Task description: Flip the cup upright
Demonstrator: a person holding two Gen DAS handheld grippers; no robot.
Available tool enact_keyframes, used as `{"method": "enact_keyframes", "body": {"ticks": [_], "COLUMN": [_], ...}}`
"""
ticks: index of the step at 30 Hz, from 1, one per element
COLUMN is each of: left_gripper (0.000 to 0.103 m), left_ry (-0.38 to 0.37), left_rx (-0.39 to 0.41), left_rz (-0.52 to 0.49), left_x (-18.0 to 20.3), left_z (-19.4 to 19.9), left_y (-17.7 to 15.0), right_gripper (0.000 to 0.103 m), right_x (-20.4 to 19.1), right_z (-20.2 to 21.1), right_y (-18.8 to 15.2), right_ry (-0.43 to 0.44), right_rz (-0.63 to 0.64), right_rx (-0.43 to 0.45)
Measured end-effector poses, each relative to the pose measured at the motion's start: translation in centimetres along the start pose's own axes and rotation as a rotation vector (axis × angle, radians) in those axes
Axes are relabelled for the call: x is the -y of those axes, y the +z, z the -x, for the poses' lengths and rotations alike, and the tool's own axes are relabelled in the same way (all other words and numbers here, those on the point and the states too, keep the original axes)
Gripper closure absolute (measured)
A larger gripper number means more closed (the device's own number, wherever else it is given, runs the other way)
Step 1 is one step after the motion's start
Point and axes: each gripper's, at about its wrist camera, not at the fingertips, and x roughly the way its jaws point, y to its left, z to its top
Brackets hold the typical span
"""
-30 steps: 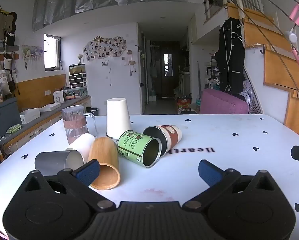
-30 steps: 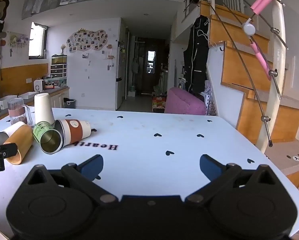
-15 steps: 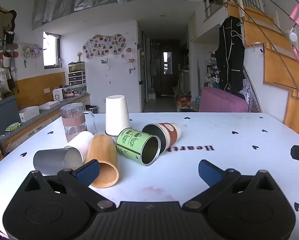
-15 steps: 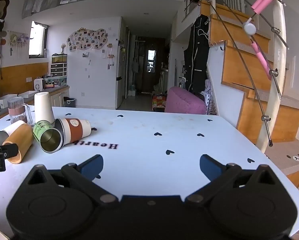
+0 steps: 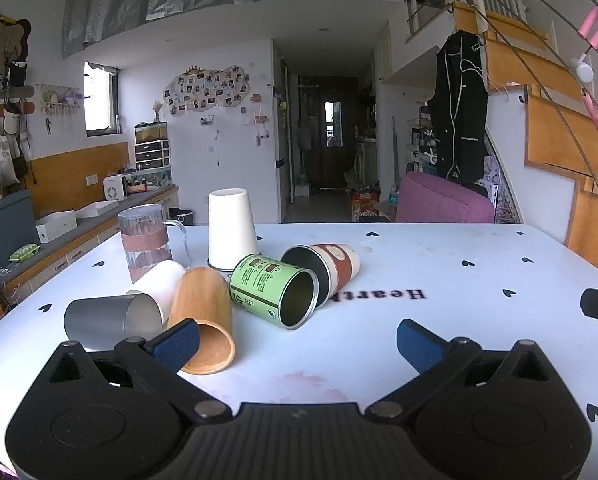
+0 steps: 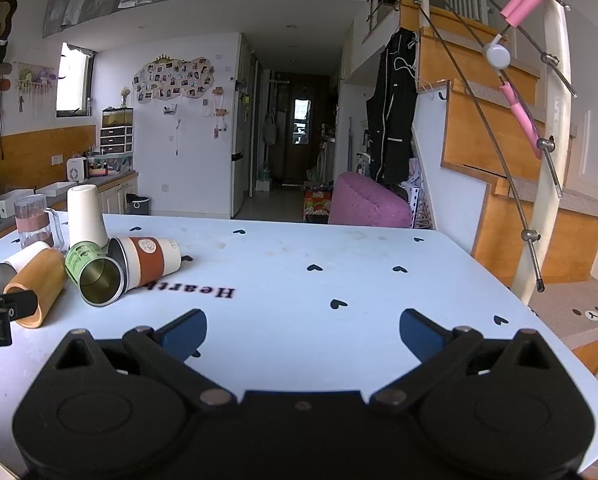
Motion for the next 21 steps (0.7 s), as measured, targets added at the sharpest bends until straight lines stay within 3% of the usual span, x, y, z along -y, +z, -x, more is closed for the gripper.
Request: {"method": "enact_keyframes", "body": {"ticks": [21], "left_gripper": [0.000], "left_ry": [-0.004], "left_rx": [-0.004], "left_rz": [0.002], "left_x": [0.19], "left_z": [-0.06], "left_y": [-0.10], "right_gripper": [0.000], "right_x": [0.03], "right_z": [0.26], "right_y": [0.21], "right_ry": [-0.002], "right_rz": [-0.004], "right_rx": [0.000]}}
